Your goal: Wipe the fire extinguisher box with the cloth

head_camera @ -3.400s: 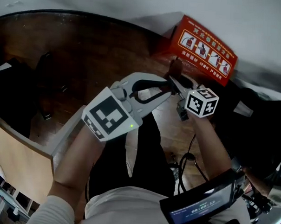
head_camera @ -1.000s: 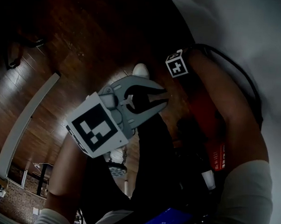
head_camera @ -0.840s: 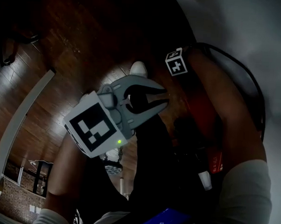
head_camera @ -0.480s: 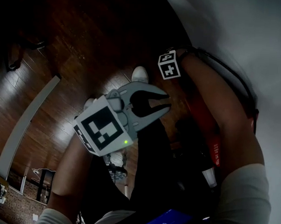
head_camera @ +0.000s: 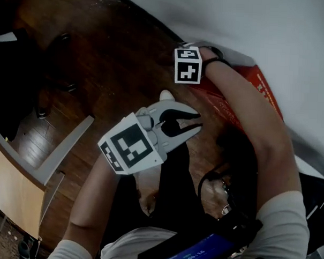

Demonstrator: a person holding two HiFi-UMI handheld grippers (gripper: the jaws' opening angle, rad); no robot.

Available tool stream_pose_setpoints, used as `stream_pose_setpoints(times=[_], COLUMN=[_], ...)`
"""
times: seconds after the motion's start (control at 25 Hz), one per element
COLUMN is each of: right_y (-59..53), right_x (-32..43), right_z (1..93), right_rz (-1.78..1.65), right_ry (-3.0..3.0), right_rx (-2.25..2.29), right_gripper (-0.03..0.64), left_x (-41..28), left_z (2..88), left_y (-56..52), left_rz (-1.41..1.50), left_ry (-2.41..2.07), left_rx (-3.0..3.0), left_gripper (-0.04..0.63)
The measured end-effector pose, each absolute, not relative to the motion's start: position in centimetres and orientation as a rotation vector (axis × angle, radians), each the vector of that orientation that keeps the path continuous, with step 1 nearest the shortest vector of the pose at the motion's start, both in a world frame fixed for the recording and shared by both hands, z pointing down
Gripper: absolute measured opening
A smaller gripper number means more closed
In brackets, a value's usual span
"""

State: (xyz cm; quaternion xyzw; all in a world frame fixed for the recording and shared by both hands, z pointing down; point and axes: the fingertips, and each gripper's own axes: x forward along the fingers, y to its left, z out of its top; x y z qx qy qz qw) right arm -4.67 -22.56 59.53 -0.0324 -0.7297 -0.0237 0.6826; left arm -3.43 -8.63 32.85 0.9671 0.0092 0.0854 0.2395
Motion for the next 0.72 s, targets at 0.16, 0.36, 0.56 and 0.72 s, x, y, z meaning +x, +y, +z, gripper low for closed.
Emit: stream_pose_setpoints(times=[0.16,0.36,0.56,0.72], right_y=[-21.2,-11.7,4.5,19.0], right_x=[-3.9,-0.6,4.6,6.5], right_z=[47.6,35.3,26.7,23.2], right_rz=[0.007,0.223,0.473,0.617], right_ry=[-1.756,-1.883,-1.909,-1.833], right_rx=[0.306,0.843,1.368,1.75], right_gripper=[0.114,0.114,0.114,0.114], left_x=[-4.8,-7.6,-8.5,-9.0], left_z=[27.7,22.1,18.2,15.9], left_y=[-2.8,3.4,8.5,13.6], left_rz=[0.308,0.341,0.368,0.382], left_ry=[0.203,0.333,0.363,0.413], left_rx=[2.764,2.782,2.779,2.776], left_gripper=[0.063,0.063,0.063,0.063])
